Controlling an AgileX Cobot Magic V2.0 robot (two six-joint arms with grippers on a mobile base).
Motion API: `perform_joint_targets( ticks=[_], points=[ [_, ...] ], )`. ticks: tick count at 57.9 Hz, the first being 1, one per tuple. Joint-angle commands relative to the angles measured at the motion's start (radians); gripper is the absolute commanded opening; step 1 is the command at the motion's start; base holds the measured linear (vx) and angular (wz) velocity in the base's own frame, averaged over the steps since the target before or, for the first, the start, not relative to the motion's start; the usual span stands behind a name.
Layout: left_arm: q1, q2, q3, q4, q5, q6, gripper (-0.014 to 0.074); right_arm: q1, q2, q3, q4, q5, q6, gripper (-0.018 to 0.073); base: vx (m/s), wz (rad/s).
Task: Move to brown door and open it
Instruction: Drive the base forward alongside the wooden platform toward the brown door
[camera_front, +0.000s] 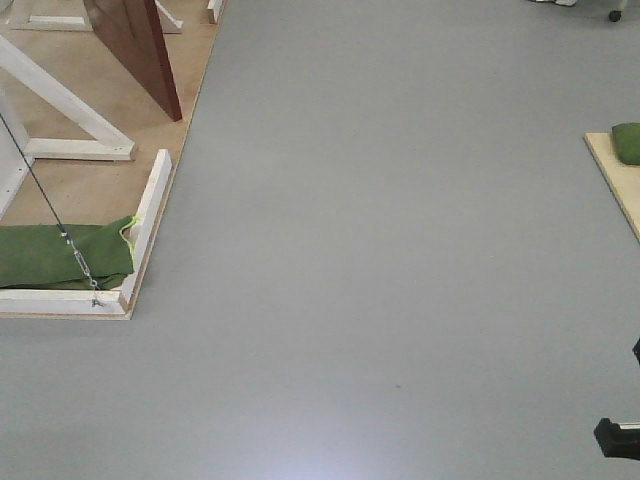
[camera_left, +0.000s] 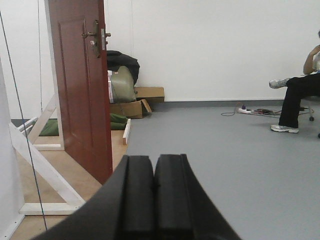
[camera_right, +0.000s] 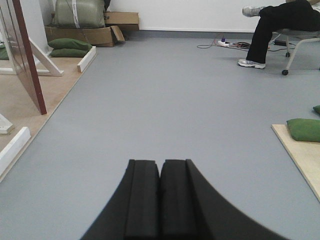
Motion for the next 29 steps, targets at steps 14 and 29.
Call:
perform_joint_targets(
  ticks=[14, 29],
  points=[
    [0.000, -0.013, -0.017, -0.002, -0.085, -0.002, -0.0006, -0.002, 0.013, 0.004, -0.006, -0.083, -0.005, 0.0000, 0.00, 0.00],
    [0.000, -0.013, -0.017, -0.002, -0.085, -0.002, -0.0006, -0.002, 0.013, 0.004, -0.006, -0.083, -0.005, 0.0000, 0.00, 0.00]
  ],
)
